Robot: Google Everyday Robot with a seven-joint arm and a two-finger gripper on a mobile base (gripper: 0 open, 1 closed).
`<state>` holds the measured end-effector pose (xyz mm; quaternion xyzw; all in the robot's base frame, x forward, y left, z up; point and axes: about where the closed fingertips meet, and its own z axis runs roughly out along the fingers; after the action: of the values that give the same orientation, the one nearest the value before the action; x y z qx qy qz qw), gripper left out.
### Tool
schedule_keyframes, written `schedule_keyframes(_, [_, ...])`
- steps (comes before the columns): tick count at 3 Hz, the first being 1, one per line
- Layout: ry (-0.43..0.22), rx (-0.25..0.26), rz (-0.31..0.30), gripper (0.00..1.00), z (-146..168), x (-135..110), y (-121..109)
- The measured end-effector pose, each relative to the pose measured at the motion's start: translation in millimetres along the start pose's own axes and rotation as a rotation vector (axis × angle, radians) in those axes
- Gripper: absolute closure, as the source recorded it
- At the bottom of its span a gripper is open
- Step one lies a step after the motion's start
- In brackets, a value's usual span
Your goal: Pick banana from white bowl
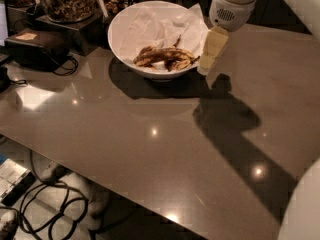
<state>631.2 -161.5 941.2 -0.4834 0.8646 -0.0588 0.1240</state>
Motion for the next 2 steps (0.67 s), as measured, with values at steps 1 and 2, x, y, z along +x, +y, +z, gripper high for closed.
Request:
schedule_keyframes(1, [-0.014,0.031,-0.015,0.00,-21.0,-1.1,5.5])
schedule_keyframes(2, [-0.001,0.066,-0.037,0.00,-26.2,-16.4,-0.2])
